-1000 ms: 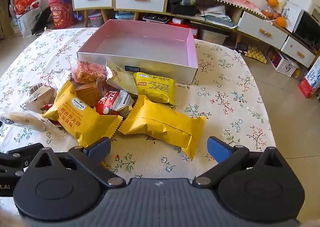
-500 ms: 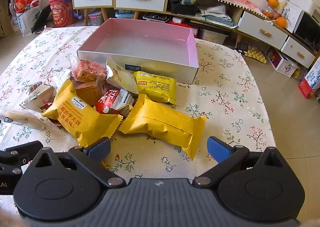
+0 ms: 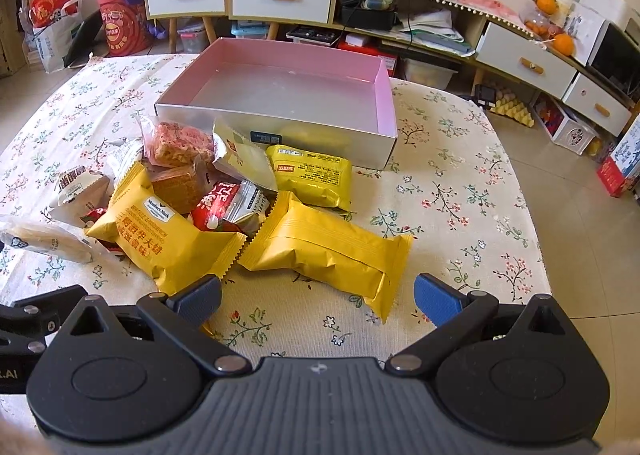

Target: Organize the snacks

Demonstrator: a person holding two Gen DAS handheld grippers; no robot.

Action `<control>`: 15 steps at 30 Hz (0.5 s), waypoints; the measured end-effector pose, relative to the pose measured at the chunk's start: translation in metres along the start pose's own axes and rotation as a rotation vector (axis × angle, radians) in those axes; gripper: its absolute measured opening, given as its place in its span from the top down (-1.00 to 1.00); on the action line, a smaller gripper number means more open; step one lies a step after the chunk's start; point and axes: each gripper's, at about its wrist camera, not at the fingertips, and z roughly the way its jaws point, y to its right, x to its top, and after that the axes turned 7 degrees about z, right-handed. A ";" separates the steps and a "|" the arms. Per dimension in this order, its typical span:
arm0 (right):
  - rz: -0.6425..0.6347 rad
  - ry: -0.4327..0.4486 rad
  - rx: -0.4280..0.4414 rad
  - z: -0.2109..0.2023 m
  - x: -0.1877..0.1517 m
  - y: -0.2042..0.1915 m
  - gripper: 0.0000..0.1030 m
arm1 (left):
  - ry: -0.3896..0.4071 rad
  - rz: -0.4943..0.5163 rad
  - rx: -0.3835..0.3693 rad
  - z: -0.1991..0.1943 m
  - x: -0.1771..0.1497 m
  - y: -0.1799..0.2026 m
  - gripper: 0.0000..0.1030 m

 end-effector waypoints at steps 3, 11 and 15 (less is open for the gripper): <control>-0.001 0.005 0.002 -0.002 0.002 0.001 -0.99 | 0.001 0.004 -0.001 0.000 0.000 -0.001 -1.00; 0.032 0.006 0.018 0.000 0.006 0.008 -0.99 | -0.010 0.012 -0.015 0.002 0.002 -0.006 -1.00; 0.040 0.013 0.043 0.001 0.006 0.011 -0.99 | -0.017 0.018 -0.040 0.004 0.005 -0.011 -1.00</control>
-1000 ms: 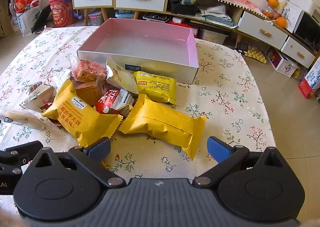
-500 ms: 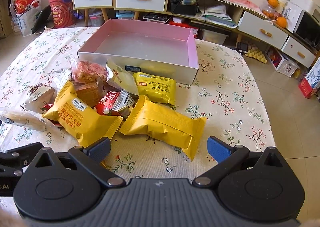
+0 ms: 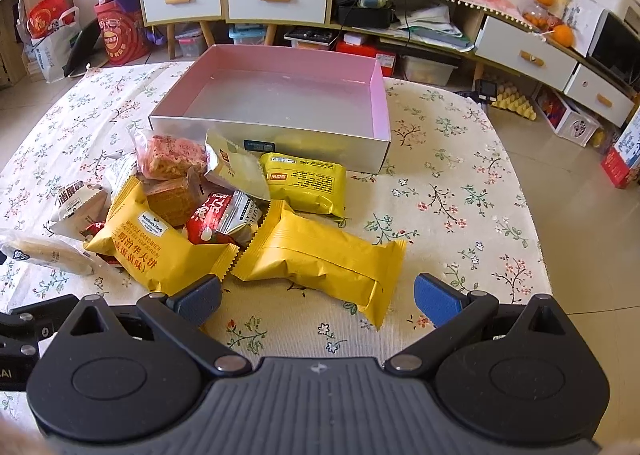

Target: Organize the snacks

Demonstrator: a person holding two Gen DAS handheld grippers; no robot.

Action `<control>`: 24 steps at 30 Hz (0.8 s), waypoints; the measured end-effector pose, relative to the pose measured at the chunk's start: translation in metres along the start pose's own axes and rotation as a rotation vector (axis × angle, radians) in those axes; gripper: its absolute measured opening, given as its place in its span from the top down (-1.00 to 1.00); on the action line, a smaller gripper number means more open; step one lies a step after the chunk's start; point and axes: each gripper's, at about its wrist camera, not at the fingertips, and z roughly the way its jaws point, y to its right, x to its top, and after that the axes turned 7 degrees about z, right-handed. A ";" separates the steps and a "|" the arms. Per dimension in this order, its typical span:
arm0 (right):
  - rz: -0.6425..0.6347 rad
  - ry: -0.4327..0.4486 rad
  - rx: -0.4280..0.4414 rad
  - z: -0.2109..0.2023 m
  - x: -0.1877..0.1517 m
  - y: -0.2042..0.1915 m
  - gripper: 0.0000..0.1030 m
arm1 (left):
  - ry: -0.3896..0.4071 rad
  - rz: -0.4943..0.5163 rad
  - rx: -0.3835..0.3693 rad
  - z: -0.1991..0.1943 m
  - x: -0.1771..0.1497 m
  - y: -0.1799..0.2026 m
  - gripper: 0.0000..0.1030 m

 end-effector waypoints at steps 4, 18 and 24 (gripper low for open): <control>-0.031 0.012 0.045 0.000 0.005 0.002 -0.99 | 0.014 0.014 -0.036 0.002 0.003 -0.007 -1.00; -0.404 -0.099 0.209 0.018 0.012 0.012 -0.98 | 0.127 0.343 -0.275 0.012 0.029 0.006 -0.97; -0.438 -0.120 0.214 0.028 0.014 0.013 -0.95 | 0.118 0.431 -0.327 0.015 0.034 0.014 -0.96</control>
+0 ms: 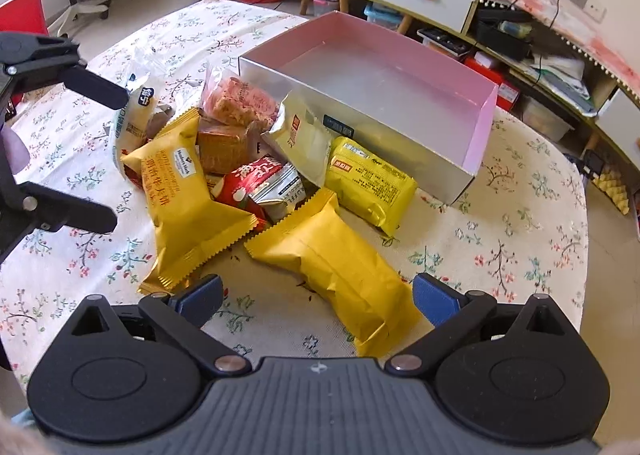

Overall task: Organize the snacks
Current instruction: 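Grasp a yellow waffle-sandwich packet with the left gripper while the right gripper grasps another yellow packet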

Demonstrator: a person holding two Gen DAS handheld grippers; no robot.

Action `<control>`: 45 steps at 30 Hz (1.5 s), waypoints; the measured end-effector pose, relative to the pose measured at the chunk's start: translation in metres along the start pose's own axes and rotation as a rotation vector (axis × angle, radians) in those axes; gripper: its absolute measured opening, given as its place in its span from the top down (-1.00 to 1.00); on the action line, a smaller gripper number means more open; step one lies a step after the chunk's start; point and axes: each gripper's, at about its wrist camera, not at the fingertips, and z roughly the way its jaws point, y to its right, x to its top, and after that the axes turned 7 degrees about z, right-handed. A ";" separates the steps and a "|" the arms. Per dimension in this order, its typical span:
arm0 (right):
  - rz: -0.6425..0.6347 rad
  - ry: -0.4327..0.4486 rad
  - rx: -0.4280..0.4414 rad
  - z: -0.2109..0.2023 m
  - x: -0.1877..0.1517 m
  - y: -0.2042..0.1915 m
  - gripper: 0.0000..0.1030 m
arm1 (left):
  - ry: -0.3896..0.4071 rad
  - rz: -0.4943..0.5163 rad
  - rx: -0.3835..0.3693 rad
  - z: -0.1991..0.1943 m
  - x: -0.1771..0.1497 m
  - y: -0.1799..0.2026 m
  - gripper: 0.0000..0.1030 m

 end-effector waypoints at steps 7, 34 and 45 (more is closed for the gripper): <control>-0.020 -0.038 0.020 0.014 0.003 0.010 -0.92 | 0.003 0.155 -0.022 0.005 0.006 0.019 -0.96; -0.023 -0.137 0.066 0.039 0.001 0.012 -0.45 | -0.193 0.313 -0.076 0.033 0.004 0.044 -0.71; 0.013 -0.172 0.098 0.033 -0.007 0.001 -0.34 | -0.154 0.202 -0.043 0.010 -0.019 0.047 -0.75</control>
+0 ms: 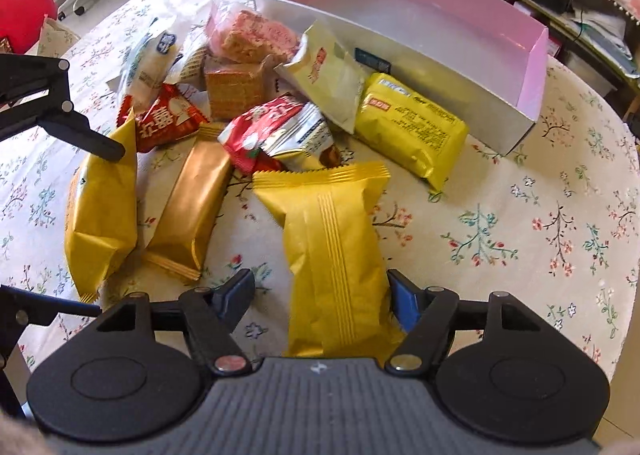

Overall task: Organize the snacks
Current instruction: 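Grasp a yellow waffle-sandwich packet with the left gripper while the right gripper grasps another yellow packet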

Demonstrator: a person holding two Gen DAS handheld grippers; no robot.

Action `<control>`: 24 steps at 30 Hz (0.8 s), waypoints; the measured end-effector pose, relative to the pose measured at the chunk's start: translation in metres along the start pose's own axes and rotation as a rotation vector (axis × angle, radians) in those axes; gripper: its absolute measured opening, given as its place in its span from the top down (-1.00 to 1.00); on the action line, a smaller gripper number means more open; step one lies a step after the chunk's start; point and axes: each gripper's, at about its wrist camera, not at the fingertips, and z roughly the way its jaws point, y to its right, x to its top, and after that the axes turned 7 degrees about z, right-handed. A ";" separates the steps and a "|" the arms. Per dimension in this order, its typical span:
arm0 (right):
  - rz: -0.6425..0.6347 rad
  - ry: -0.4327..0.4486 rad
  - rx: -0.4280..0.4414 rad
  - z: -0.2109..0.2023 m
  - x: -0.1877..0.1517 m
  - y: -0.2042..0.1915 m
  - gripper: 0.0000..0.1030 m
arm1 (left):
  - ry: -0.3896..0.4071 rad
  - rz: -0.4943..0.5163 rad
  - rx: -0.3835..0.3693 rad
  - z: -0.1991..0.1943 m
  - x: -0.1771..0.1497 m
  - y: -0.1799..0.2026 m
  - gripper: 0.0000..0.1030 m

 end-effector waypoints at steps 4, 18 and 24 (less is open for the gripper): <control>0.003 -0.007 0.008 -0.002 0.001 -0.005 -0.34 | 0.006 -0.143 0.056 -0.011 -0.001 -0.012 -0.76; 0.020 -0.012 0.001 -0.008 0.006 -0.009 -0.44 | -0.085 -0.965 0.043 -0.001 -0.032 -0.051 -0.77; 0.052 0.001 0.007 -0.013 0.004 -0.004 -0.51 | -0.098 -1.137 0.062 0.008 -0.037 -0.046 -0.77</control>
